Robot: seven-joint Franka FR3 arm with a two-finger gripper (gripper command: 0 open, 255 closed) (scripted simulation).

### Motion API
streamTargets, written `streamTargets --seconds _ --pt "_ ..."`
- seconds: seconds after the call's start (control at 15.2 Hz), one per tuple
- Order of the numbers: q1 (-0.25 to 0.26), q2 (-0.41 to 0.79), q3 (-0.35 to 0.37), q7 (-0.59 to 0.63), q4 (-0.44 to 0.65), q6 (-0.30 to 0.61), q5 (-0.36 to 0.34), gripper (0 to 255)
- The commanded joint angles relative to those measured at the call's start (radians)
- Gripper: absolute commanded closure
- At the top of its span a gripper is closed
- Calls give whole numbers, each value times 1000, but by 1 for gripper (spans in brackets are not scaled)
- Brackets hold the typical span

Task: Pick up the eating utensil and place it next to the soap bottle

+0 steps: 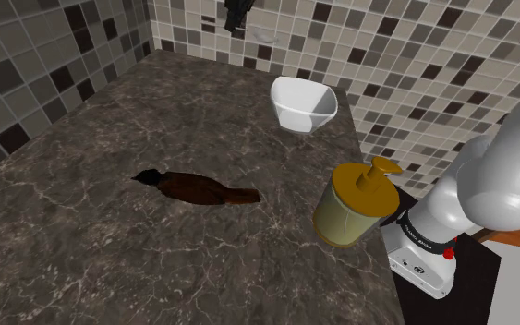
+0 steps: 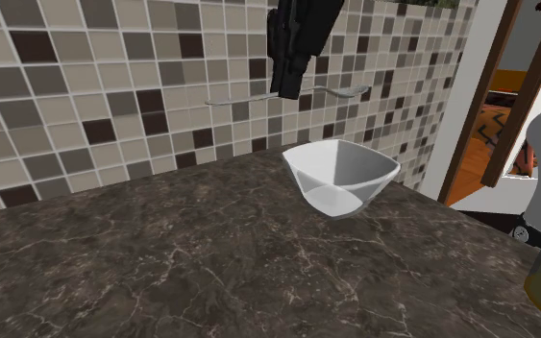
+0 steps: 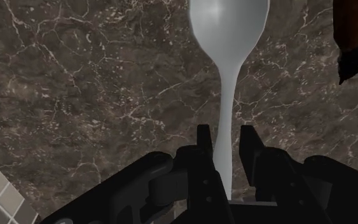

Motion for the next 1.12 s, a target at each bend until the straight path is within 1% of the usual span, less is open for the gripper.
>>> streamTargets --seconds 0.0,0.26,0.53,1.06 --pt "18 -71 15 31 -91 26 -1 255" --pt "51 -175 50 97 -215 55 -2 255" --pt "84 -267 92 168 -315 74 2 255" --pt "150 -413 191 324 -453 90 21 255"
